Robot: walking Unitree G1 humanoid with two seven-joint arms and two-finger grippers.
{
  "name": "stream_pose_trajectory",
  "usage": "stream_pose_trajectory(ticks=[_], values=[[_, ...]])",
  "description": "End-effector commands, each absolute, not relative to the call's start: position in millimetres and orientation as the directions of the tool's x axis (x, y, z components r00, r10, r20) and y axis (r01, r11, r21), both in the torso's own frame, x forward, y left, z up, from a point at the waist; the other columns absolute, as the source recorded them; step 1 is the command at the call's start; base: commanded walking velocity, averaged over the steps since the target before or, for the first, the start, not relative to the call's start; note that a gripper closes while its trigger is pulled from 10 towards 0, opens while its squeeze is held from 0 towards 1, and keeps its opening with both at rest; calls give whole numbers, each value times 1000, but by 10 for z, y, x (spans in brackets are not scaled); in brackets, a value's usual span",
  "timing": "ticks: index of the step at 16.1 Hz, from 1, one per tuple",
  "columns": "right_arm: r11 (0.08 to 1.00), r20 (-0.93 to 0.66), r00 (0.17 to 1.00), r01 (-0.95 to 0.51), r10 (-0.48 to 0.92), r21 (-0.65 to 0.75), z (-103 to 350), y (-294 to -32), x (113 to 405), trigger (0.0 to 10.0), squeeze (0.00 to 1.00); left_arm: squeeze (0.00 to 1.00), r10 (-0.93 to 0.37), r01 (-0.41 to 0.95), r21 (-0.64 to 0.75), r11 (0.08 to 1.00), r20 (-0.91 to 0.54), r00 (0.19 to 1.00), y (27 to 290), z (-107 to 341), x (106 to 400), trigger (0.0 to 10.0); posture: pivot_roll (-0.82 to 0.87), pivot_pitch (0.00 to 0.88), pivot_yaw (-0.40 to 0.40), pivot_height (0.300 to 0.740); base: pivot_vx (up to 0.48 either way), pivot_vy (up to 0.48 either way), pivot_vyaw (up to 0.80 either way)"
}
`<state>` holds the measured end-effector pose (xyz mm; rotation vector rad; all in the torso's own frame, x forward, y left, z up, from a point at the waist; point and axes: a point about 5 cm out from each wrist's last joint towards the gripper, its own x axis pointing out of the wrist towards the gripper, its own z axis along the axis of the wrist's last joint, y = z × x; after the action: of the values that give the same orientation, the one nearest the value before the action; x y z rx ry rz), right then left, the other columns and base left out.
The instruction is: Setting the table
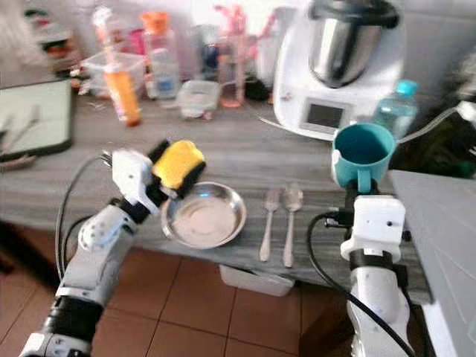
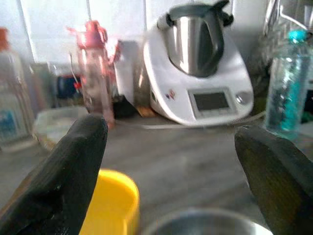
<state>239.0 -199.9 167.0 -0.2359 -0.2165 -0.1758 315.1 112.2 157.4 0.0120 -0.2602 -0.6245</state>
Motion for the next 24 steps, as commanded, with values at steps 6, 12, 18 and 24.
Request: stream_pose_trajectory(ticks=[6,12,18,24], values=[[976,161,978,-101,133,-194,1710,-1836,2696,10000,0,0,-749,737,134,662,161,643,1139,1604,2905,10000,64,122,-23,740,0,0,0],[952,113,952,-269,286,-144,1633,-1669,2948,10000,0,0,-783,773,128,622,124,610,1144,1632,2860,10000,80,145,-14,740,0,0,0],[934,116,928,-343,353,-98,1570,-1518,3014,10000,0,0,-850,841,132,525,43,525,1147,1581,2786,10000,88,156,-10,740,0,0,0],[940,137,930,-339,342,-47,1537,-1475,3037,10000,0,0,-853,846,140,515,-19,522,1164,1509,2810,10000,91,161,0,740,0,0,0]])
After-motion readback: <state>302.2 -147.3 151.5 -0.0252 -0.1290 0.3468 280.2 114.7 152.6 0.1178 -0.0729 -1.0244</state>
